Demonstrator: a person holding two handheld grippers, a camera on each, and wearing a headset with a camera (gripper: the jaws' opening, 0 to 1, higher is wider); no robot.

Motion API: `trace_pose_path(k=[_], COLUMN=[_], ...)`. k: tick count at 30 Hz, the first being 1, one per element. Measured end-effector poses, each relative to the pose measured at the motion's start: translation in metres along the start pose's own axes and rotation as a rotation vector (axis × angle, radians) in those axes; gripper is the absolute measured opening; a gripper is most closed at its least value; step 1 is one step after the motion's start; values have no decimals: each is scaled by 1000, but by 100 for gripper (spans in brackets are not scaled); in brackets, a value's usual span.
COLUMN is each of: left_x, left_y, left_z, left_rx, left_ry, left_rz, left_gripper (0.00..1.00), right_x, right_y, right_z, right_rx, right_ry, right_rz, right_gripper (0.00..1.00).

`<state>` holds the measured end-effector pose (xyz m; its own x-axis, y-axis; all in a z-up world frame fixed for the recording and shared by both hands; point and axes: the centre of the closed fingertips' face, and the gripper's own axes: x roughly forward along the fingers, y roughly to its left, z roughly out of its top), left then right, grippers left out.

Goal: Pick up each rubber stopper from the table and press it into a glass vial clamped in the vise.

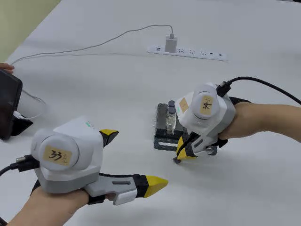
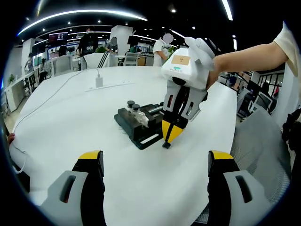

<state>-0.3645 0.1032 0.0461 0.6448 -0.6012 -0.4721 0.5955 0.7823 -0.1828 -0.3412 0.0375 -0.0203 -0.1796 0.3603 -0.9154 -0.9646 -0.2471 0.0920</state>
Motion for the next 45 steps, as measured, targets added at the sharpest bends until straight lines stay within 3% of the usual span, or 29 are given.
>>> trace_pose_path(k=[12,20,28,38,45], left_x=[3,8,20,29,33], left_y=[-2,-8,-17,-37,-42], left_z=[1,2,3,14,17], left_rx=[-18,-69,-204,-332,-409], left_ry=[0,-1,-17,-60,-71], left_rz=[-7,-30,-93,-200,-241], left_gripper=[89,84,69,38,29], right_x=[-6,-22,-41,-60,-67], right_y=[1,-1,5,17,24], right_z=[4,8,16,28,32], right_rx=[10,17,3,-47,-57], right_ry=[-36,-83,-140,-210,-247], right_rz=[-31,-97,-161,-224,-245], right_gripper=[0,0,0,0,0])
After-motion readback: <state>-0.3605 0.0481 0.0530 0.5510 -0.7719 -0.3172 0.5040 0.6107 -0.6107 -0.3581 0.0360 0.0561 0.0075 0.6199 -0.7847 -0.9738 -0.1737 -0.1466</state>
